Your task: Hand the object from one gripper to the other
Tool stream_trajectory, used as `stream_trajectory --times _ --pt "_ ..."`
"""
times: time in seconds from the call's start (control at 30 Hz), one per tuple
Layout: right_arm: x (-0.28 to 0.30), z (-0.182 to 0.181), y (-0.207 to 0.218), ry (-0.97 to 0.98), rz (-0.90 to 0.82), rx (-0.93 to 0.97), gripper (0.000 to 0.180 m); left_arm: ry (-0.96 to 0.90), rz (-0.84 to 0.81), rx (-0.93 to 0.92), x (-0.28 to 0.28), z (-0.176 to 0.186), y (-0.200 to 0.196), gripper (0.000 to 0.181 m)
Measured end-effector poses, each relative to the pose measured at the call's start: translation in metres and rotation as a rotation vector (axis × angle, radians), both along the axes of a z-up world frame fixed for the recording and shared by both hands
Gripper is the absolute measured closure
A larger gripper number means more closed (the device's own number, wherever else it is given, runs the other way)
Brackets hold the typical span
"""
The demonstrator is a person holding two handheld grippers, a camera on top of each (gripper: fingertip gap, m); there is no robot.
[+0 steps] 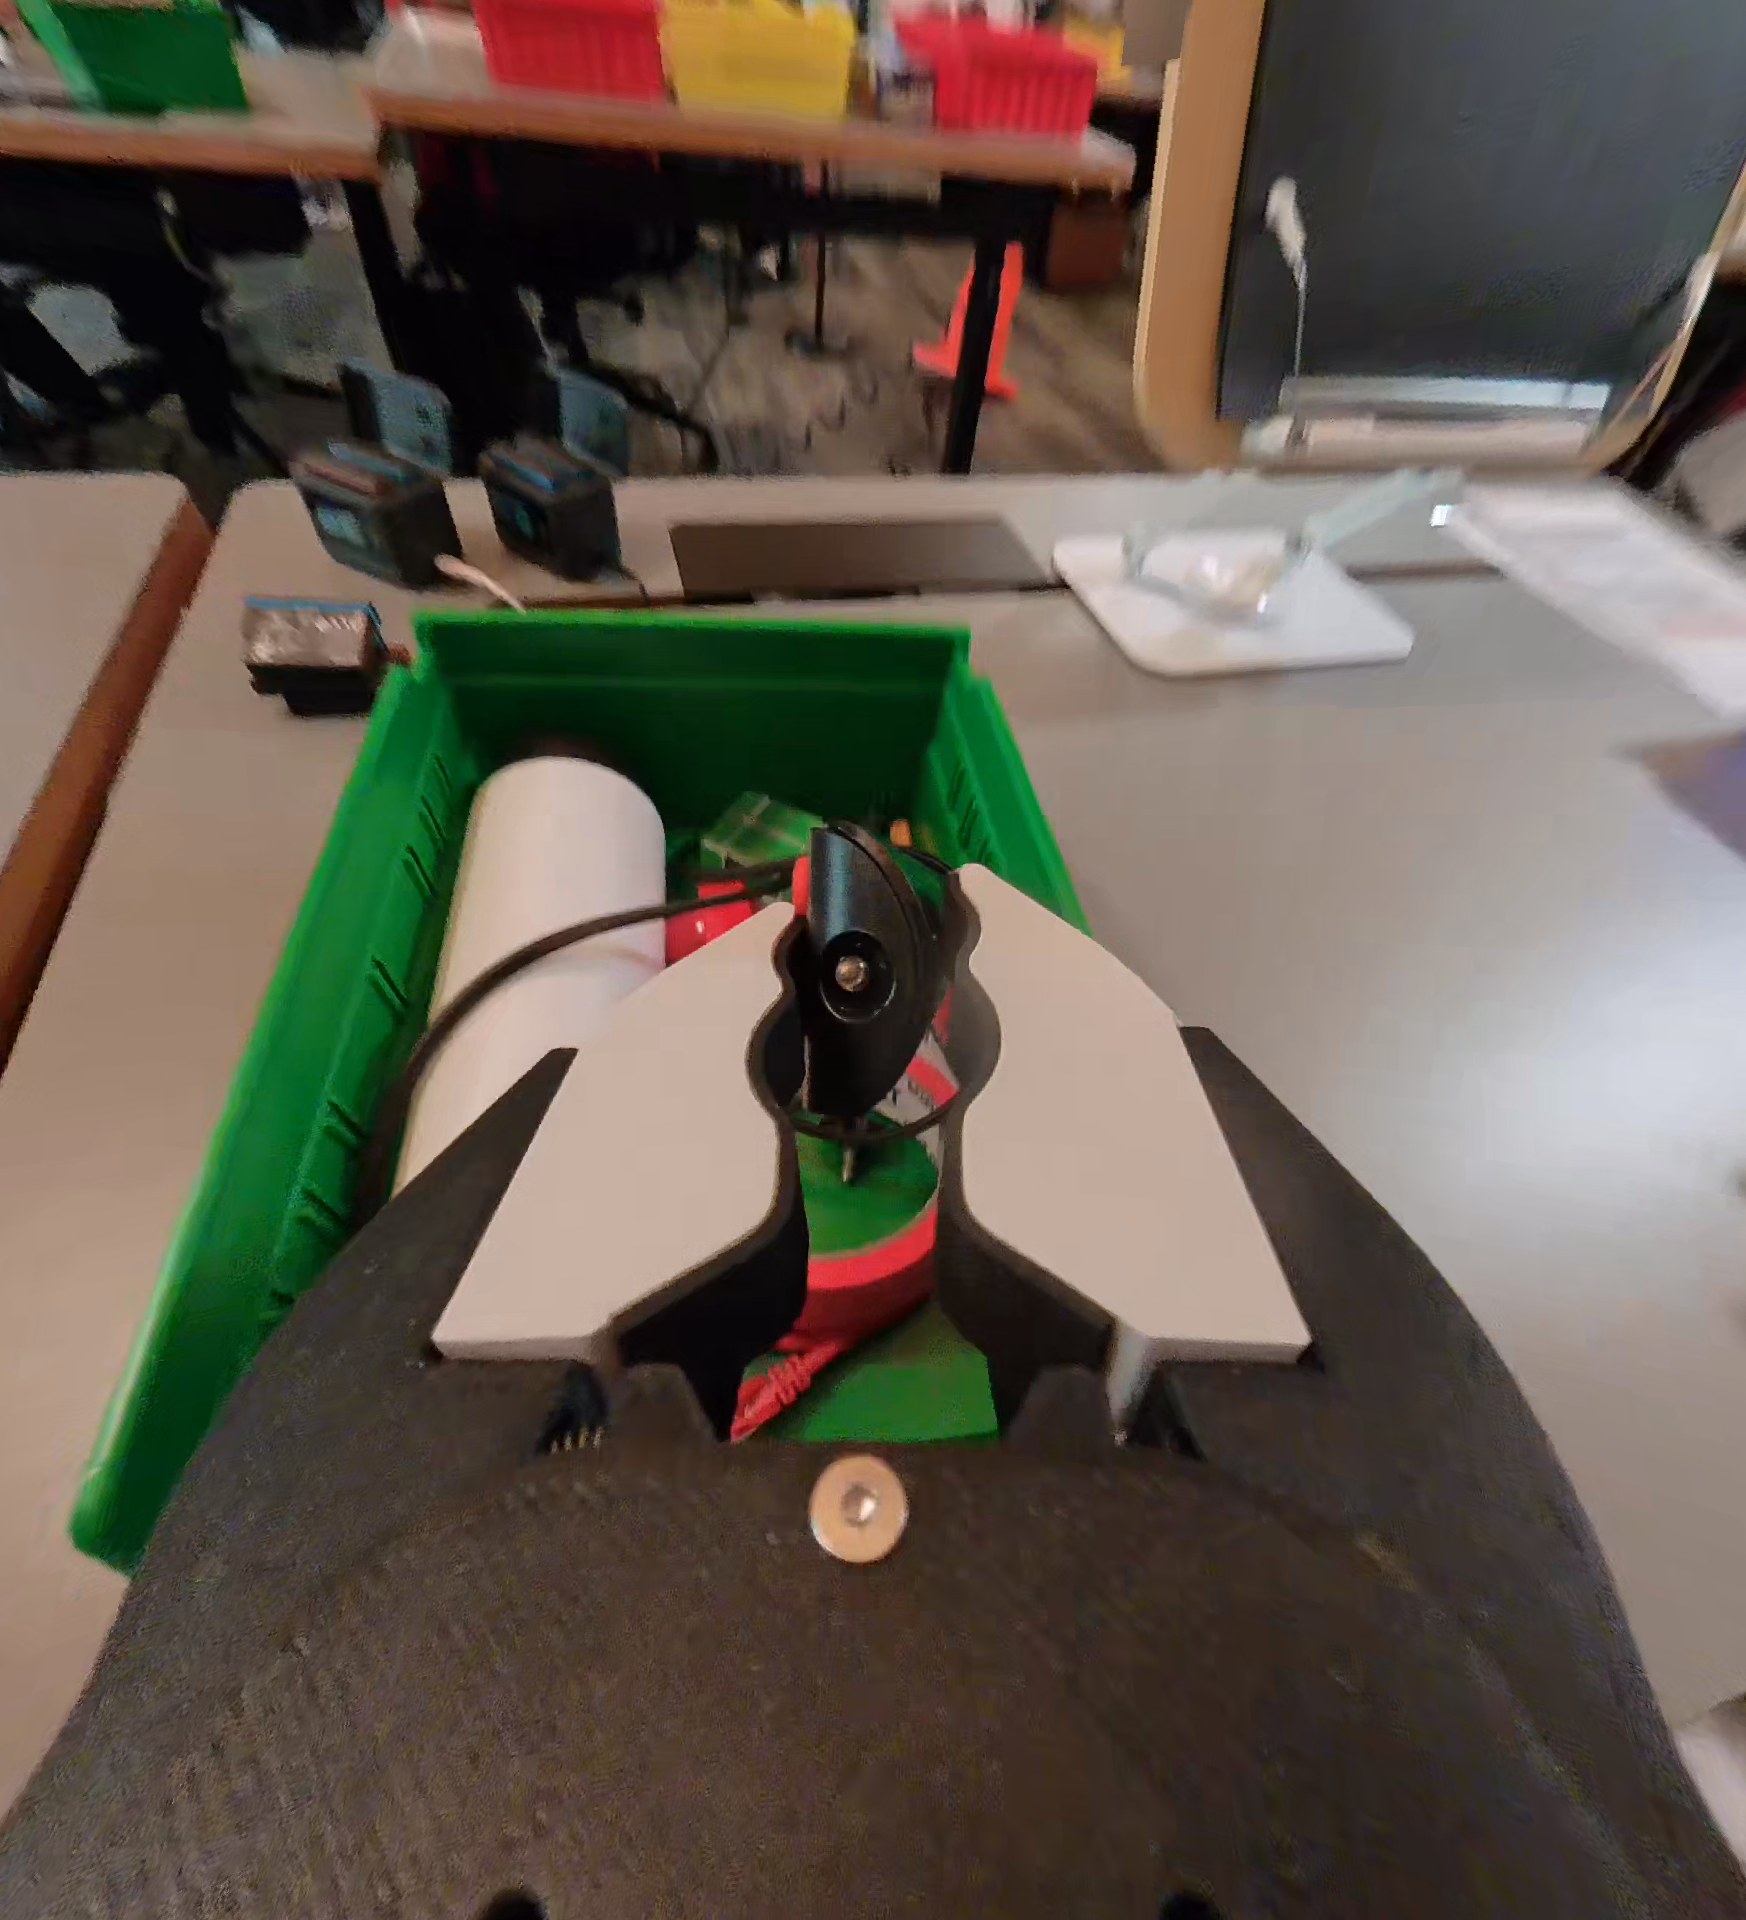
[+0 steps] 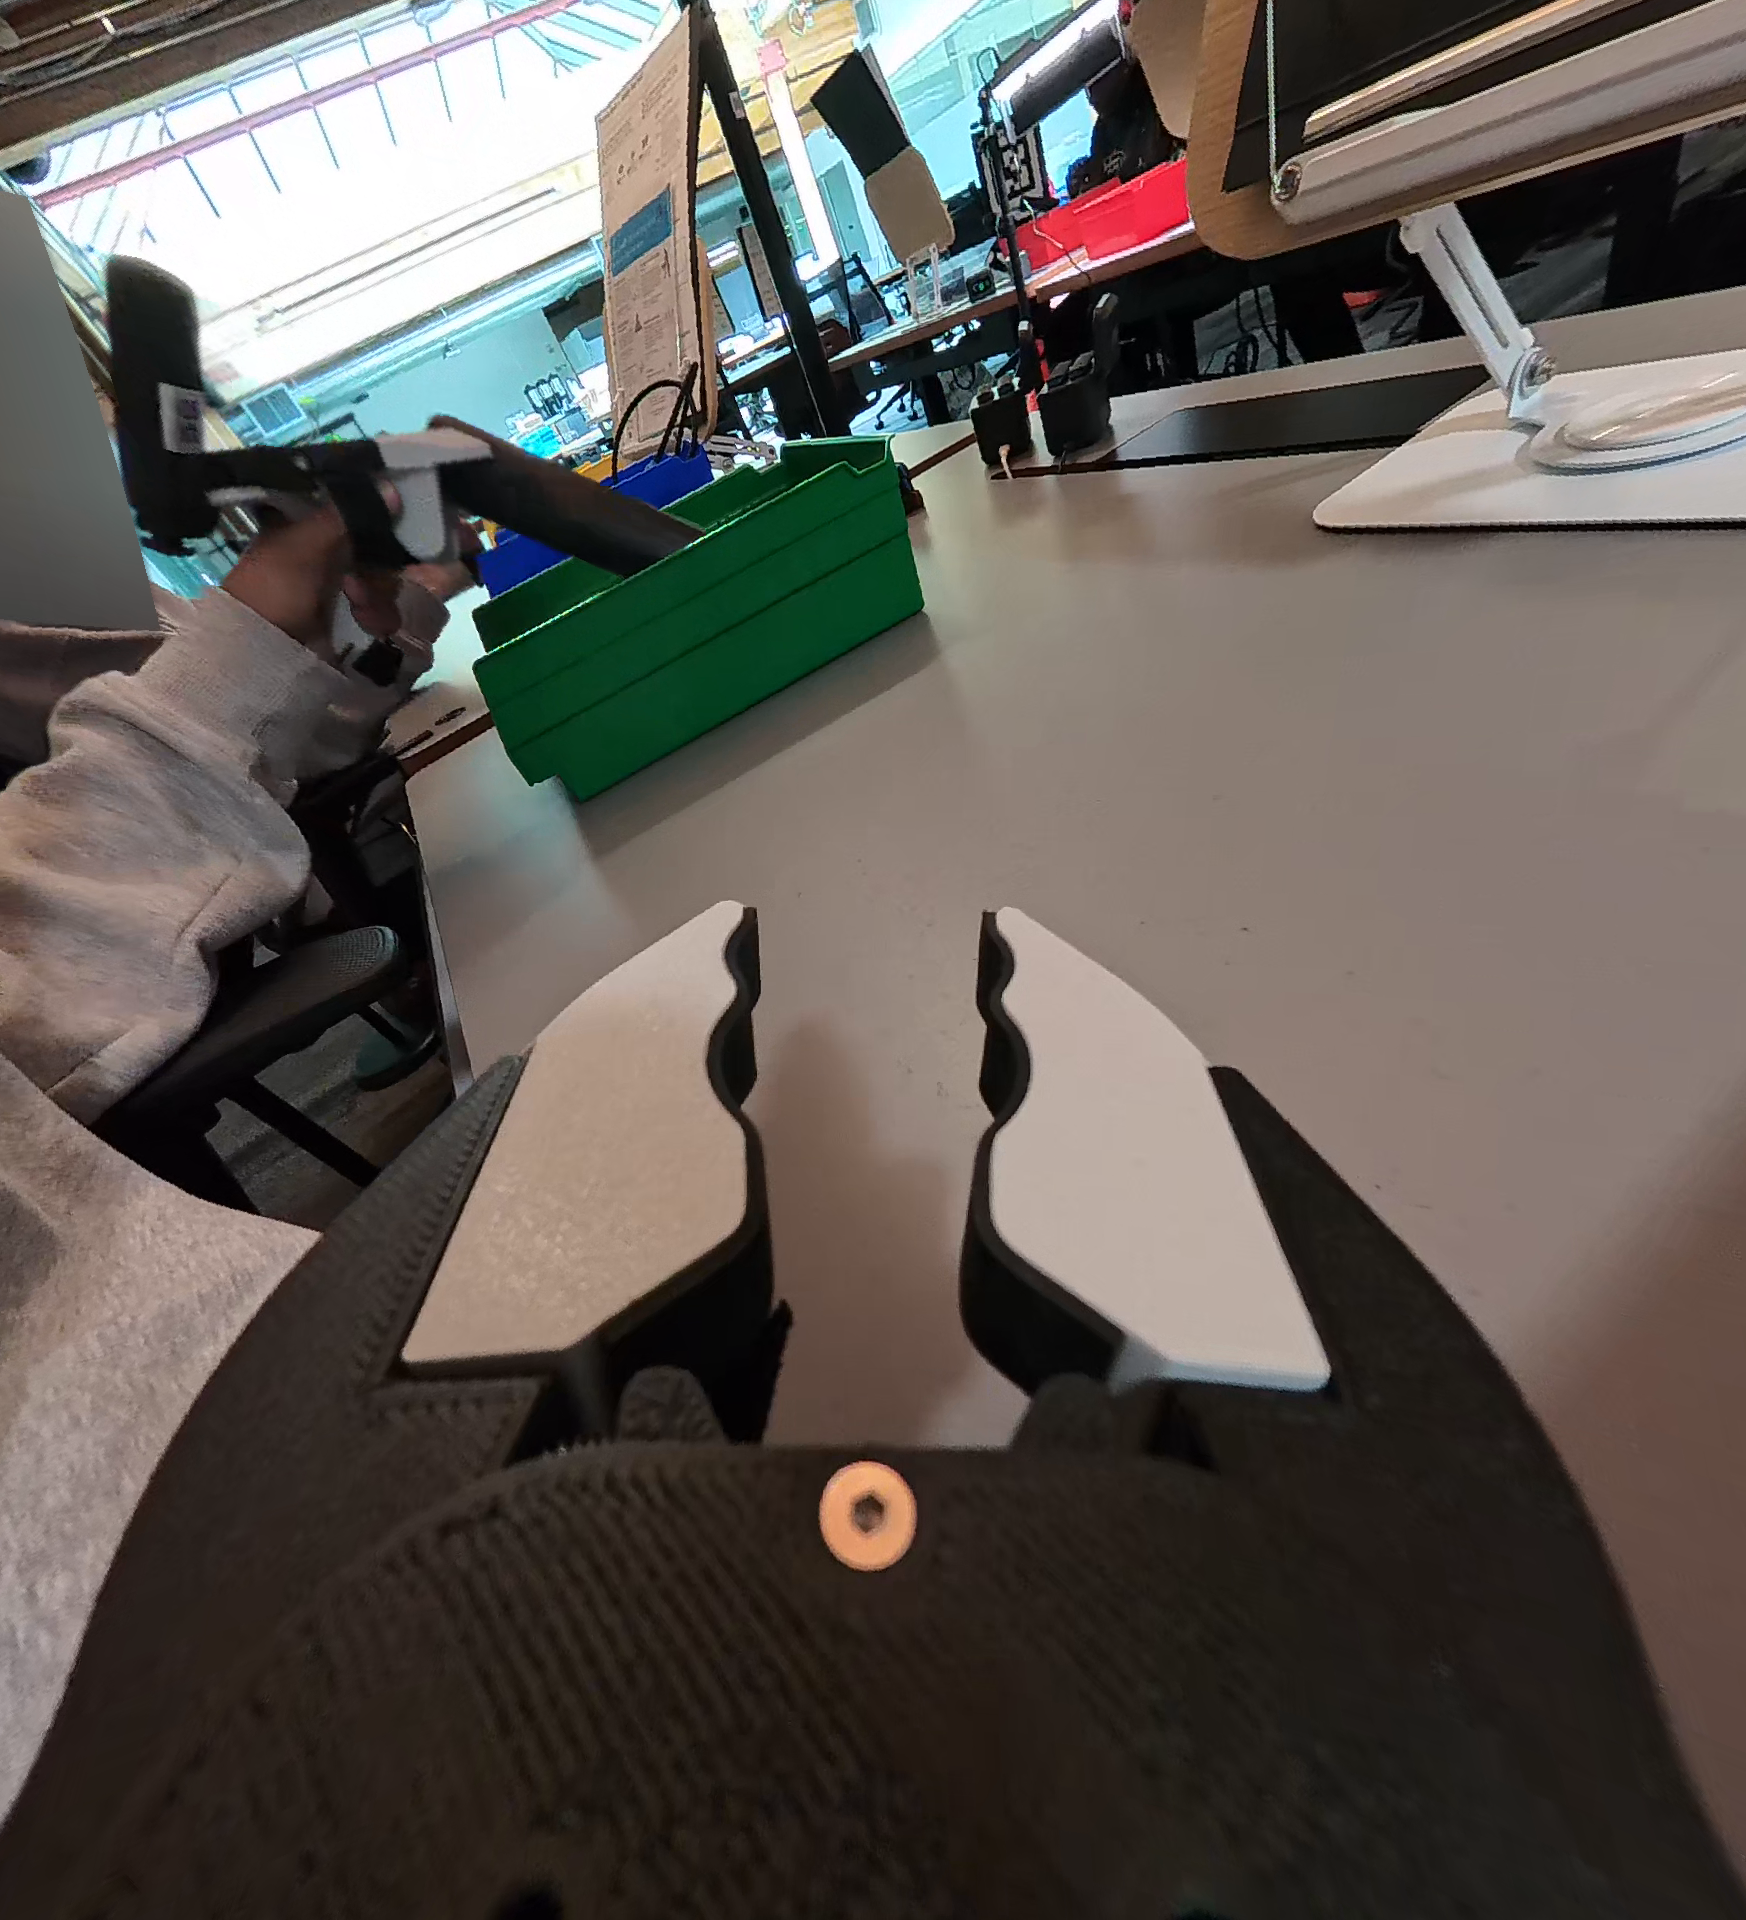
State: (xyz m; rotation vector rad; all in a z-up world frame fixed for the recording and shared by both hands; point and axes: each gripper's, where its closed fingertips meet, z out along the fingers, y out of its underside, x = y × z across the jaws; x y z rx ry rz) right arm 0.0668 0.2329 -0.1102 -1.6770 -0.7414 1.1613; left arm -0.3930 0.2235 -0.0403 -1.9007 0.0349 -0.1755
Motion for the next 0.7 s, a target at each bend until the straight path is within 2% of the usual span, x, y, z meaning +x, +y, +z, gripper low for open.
stream_trajectory --times 0.17,0.37,0.5,0.7 --pt "-0.002 -0.002 -0.001 -0.003 0.006 -0.007 0.139 -0.051 0.064 0.2 -0.002 0.054 -0.013 0.156" --pt "-0.003 0.001 -0.003 0.004 0.019 0.001 0.138 -0.241 -0.14 0.316 0.058 0.089 -0.014 0.156" --pt "-0.005 0.007 -0.009 0.036 0.053 0.009 0.134 -0.398 -0.336 0.285 0.124 0.08 -0.002 0.156" --pt "-0.01 0.021 -0.021 0.144 0.111 -0.079 0.133 -0.675 -0.697 0.204 0.247 0.035 0.006 0.156"
